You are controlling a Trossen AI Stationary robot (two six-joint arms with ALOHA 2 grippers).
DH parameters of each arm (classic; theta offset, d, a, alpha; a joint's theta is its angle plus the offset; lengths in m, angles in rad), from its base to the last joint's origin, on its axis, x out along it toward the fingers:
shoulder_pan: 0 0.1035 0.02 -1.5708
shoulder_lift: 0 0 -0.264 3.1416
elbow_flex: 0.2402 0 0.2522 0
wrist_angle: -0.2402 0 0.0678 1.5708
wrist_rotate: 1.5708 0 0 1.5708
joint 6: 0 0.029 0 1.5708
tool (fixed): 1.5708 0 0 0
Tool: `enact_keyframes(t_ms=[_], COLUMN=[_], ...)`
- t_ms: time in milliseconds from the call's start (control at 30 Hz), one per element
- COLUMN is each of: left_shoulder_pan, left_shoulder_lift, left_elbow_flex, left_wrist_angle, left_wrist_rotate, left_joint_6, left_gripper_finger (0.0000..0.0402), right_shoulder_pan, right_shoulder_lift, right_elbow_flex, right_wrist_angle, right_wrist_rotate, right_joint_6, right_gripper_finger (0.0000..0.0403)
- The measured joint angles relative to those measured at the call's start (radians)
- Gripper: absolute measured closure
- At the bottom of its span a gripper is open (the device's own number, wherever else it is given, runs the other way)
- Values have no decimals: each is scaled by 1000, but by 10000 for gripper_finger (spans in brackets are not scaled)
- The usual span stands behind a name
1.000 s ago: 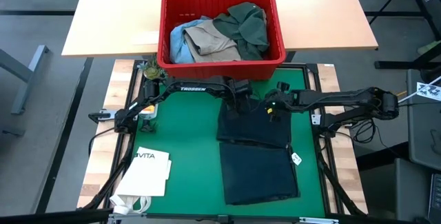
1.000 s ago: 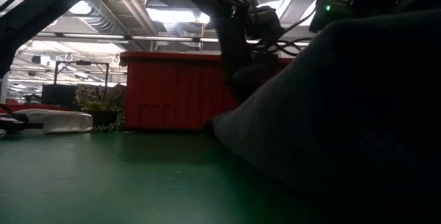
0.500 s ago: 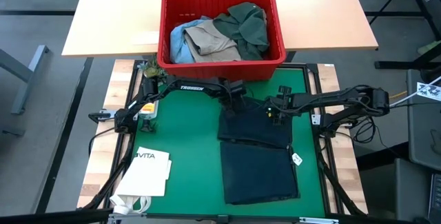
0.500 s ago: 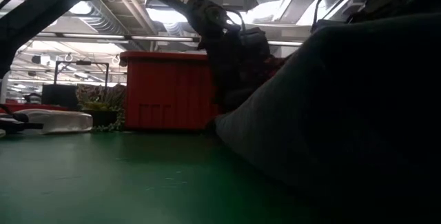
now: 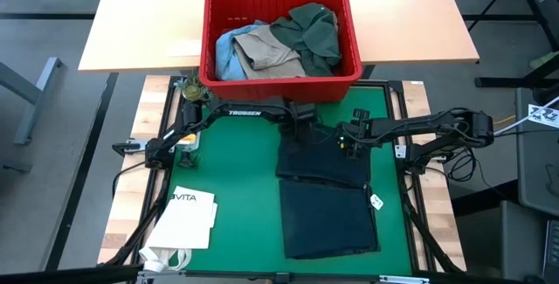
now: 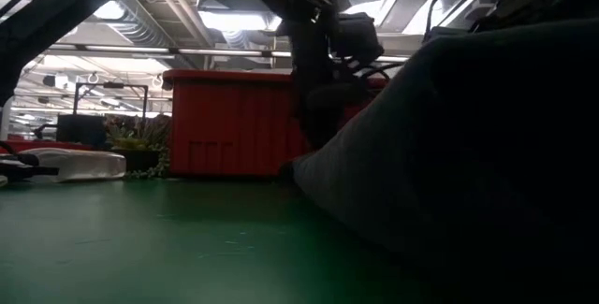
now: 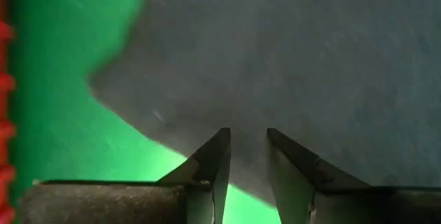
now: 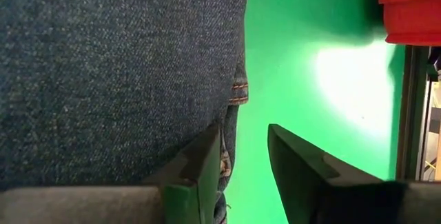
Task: Fold Laundry from Bin
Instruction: Fold the dark blue pants
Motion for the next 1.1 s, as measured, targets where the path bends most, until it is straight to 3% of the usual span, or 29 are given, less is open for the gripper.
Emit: enact_keyframes(t_ms=[233,467,633,1100], left_shoulder_pan=[-74,-105,-106,-148], left_shoulder_lift=[0,-2,-7,-2], left_elbow_flex=[-29,-144,-161,127], left_wrist_angle=[-93,72,74,-188], left_wrist_rotate=[-4,-13,-14,0], left_joint_6=[0,6,0,7], left_gripper_finger=[313,313,313,313], right_shoulder_pan=[0,0,0,36], right_shoulder_lift=[0,0,0,-3], right_elbow_flex=[0,-1,1,257], right_wrist_angle=[0,0,-2,-332], right_wrist_rotate=[-1,-1,-2,11], right_joint_6=[0,-1,-3,-83], right_gripper_finger=[276,276,276,276])
